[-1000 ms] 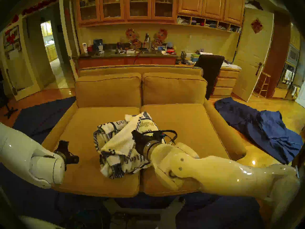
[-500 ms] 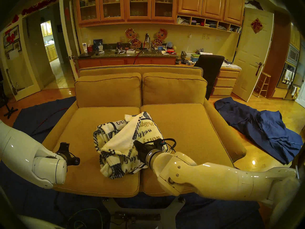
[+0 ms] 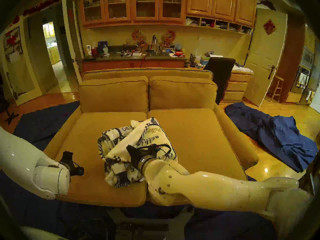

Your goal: Fold the blanket in half twice

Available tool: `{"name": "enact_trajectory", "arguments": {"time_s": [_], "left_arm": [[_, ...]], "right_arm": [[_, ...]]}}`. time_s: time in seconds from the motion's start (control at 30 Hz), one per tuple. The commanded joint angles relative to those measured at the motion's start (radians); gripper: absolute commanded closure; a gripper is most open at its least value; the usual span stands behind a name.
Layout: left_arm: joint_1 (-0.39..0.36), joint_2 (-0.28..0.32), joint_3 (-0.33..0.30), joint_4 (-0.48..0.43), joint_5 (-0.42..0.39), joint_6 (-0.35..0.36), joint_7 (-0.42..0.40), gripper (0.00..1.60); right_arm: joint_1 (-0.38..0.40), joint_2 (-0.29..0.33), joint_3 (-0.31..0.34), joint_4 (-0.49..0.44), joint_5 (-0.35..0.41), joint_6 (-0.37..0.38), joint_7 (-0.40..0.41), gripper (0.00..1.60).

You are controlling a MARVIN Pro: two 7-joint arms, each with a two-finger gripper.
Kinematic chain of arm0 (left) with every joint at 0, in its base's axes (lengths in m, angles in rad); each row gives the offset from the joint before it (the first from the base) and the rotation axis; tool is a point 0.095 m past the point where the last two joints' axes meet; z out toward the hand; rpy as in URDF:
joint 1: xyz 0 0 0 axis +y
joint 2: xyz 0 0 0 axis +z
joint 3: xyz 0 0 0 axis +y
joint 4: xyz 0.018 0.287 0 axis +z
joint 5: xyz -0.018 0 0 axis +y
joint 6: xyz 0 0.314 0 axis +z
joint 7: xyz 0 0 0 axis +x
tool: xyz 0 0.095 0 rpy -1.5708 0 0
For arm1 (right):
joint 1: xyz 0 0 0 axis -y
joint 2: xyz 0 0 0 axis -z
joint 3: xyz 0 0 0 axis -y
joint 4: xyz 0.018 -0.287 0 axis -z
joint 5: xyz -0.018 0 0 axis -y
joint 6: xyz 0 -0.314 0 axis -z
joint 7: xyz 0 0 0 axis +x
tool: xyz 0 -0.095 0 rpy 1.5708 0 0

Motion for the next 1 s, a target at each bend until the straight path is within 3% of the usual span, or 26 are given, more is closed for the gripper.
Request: {"name": "enact_trajectory", "arguments": {"time_s": [0.0,0.1,0.13,0.17,0.33,0.67,0.8,0.97], "left_arm": [[-0.032,0.007,0.012,-0.005,0.015,0.0,0.097,0.0],[-0.039,0.009,0.018,-0.01,0.018,0.0,0.102,0.0],[-0.041,0.008,0.018,-0.01,0.021,0.0,0.093,0.0],[-0.042,0.01,0.021,-0.011,0.022,0.0,0.097,0.0],[-0.045,0.013,0.026,-0.016,0.027,0.0,0.089,0.0],[-0.062,0.019,0.045,-0.037,0.038,0.0,0.111,0.0],[-0.086,0.005,0.042,-0.049,0.048,0.0,0.107,0.0],[-0.155,-0.034,0.009,-0.09,0.071,0.0,0.083,0.0]], "right_arm": [[0.011,-0.108,-0.012,-0.004,-0.005,-0.025,0.028,1.6],[0.006,-0.158,-0.013,0.015,-0.008,-0.047,0.043,1.6],[0.015,-0.145,-0.014,0.006,0.003,-0.044,0.062,1.6],[0.012,-0.18,-0.014,0.021,-0.01,-0.057,0.058,1.6],[0.022,-0.202,-0.014,0.024,0.003,-0.068,0.091,1.6],[0.008,-0.328,-0.017,0.145,0.03,-0.12,0.171,1.6],[-0.003,-0.28,0.008,0.089,0.035,-0.152,0.167,1.6],[0.034,-0.183,0.092,0.021,0.062,-0.177,0.154,1.6]]}}
